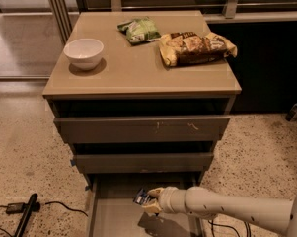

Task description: Place rxbar blueberry into bottom drawer

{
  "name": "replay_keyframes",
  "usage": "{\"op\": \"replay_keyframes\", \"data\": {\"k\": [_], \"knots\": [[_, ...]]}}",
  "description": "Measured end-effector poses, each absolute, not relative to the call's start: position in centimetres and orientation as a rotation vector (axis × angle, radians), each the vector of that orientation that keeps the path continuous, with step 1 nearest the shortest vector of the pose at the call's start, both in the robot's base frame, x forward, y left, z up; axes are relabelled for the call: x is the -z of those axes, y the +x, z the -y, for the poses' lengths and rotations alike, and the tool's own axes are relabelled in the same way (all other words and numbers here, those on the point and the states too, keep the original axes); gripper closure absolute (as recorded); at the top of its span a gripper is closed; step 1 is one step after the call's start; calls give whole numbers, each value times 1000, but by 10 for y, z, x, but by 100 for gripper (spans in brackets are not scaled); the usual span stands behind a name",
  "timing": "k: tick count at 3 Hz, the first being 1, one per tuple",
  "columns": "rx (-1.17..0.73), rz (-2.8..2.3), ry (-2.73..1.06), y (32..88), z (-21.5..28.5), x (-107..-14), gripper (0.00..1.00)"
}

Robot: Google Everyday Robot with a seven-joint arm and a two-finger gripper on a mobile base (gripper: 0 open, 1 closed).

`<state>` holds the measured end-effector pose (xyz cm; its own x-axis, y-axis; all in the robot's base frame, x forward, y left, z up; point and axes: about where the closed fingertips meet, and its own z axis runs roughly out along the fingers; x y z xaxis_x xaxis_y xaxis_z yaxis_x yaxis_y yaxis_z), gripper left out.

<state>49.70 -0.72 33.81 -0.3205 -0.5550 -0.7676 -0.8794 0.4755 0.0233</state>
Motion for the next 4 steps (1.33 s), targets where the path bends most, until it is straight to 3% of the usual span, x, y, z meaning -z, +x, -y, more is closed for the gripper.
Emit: {"op": "replay_keyframes", "data": {"k": [2,4], "knots": [[-491,-1926,-1154,557,32,-329,100],[-520,-1938,-1161,554,28,-318,100]]}}
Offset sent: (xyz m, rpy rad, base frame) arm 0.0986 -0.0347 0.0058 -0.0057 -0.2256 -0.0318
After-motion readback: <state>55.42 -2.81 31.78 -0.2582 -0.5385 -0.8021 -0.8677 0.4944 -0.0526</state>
